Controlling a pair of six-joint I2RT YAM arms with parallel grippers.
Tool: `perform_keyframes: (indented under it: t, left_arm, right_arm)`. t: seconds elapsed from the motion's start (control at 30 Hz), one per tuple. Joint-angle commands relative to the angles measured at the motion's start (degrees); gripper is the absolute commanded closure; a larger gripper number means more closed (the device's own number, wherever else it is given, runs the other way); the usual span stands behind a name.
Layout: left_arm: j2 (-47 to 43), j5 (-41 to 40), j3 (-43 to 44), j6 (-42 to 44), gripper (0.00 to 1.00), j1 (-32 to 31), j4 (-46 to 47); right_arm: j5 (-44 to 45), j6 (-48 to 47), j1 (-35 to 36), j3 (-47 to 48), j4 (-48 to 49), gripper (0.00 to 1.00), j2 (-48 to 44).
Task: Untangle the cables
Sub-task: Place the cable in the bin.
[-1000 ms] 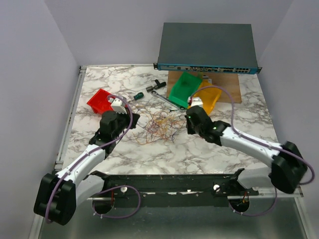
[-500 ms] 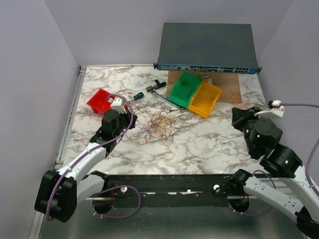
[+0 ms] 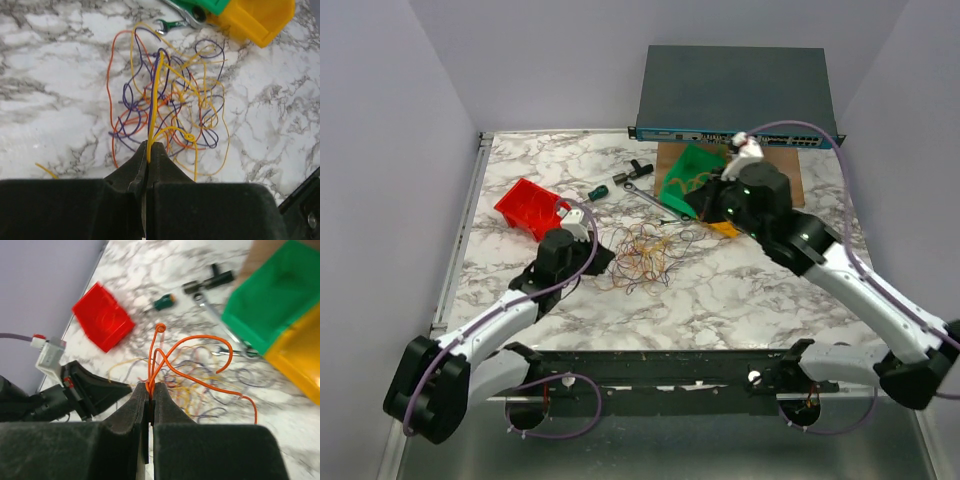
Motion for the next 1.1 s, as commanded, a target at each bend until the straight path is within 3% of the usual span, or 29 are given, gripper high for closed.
perform_keyframes:
  t: [0.0, 0.27, 0.6, 0.9, 1.07]
  left_arm:
    - [-9.6, 2.2, -8.3, -5.4, 1.00, -0.9, -2.1]
    - [-32.0, -1.1, -14.0, -8.3, 1.00, -1.4, -19.1]
    - [-44.0, -4.6, -12.8, -11.6, 1.00, -1.3, -31.7]
    - [-45.6, -11.8, -3.9, -11.9, 1.00, -1.3, -39.1]
    - [-43.0, -16.0, 3.3, -10.2, 1.00, -1.3, -44.1]
  right_arm:
    - [-19.2, -2.7, 0.3, 6.1, 8.2, 0.99, 12.2]
    - [-24.8, -2.1, 4.0, 23.8, 14.7, 0.99, 36.8]
    - [-29.8, -0.6, 9.6, 57.3, 13.6, 0.99, 67.3]
    - [-36.6, 3.6, 9.7, 60.4, 35.7, 0.99, 79.2]
    - [-36.3, 4.0, 9.7, 64.3, 38.2, 0.99, 86.1]
